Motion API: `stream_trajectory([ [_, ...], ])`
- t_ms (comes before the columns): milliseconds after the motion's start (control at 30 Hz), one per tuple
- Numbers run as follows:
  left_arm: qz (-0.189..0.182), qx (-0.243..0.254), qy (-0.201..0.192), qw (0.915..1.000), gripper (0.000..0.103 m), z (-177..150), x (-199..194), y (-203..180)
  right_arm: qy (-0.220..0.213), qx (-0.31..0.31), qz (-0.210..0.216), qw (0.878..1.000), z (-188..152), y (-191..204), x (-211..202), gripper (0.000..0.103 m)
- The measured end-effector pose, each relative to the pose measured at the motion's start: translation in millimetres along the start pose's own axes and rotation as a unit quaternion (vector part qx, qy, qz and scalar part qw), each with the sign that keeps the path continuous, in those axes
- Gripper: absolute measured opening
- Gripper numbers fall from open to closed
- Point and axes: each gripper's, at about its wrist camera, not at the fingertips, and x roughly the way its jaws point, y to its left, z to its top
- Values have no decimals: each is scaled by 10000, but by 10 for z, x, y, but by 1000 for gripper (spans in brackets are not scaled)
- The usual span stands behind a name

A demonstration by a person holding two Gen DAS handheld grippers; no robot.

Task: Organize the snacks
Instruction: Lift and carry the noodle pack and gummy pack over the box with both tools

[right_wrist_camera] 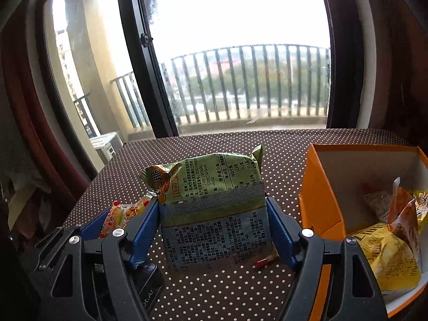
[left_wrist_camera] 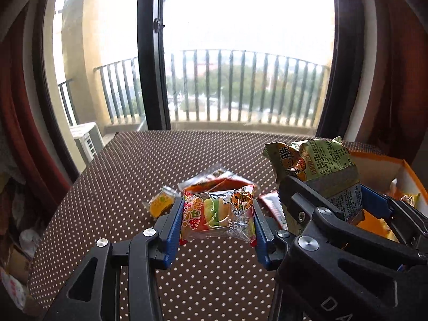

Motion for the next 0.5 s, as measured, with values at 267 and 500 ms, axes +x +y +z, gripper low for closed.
stream_trajectory([
  [267,-202,196,-287,9992,47,171,-235,-295,-342,57,-98,9994,100,-181,-250,78],
  [500,-411,333,-463,9975,47,256,-355,-563,-584,72,-225,9980,157,-350,-424,78],
])
